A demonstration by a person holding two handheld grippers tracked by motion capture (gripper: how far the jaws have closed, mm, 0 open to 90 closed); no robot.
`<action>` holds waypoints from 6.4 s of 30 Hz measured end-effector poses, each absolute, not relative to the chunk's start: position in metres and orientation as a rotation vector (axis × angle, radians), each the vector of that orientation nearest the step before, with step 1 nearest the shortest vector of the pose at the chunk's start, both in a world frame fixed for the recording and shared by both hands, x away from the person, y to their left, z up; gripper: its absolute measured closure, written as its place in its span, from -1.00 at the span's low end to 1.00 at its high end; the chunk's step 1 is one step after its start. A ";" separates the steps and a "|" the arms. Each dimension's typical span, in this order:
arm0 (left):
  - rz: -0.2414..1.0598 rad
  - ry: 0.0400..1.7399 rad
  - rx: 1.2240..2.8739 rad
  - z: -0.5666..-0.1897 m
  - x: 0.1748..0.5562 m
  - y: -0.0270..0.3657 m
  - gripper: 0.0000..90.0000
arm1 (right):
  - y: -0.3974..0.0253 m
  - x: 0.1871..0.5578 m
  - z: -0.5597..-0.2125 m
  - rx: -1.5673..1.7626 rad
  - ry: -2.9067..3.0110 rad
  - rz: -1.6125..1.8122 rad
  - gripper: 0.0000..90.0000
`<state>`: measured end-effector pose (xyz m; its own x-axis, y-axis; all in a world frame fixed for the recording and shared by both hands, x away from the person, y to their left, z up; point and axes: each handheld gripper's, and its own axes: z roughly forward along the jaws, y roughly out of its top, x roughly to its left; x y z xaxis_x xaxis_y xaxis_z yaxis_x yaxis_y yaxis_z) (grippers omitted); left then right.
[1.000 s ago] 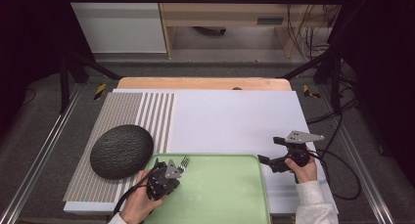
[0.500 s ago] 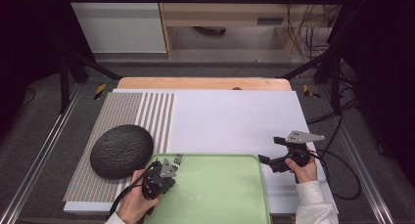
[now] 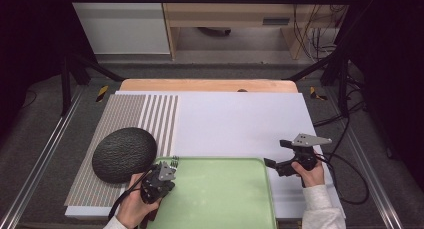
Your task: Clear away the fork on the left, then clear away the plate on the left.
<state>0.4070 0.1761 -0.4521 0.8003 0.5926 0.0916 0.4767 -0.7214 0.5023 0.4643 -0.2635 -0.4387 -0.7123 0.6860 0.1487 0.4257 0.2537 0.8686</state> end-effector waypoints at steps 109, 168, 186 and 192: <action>0.919 0.333 2.633 -0.412 0.399 0.283 -0.97 | -0.268 0.463 -0.438 1.053 2.245 1.466 -0.99; 1.314 0.110 2.730 -0.478 0.382 0.293 0.26 | -0.268 0.464 -0.438 1.060 2.237 1.466 -0.99; 1.390 -0.033 2.751 -0.488 0.377 0.289 0.70 | -0.267 0.464 -0.438 1.056 2.246 1.466 -0.99; 1.411 -0.060 2.745 -0.490 0.377 0.289 0.72 | -0.267 0.464 -0.439 1.056 2.249 1.465 -0.99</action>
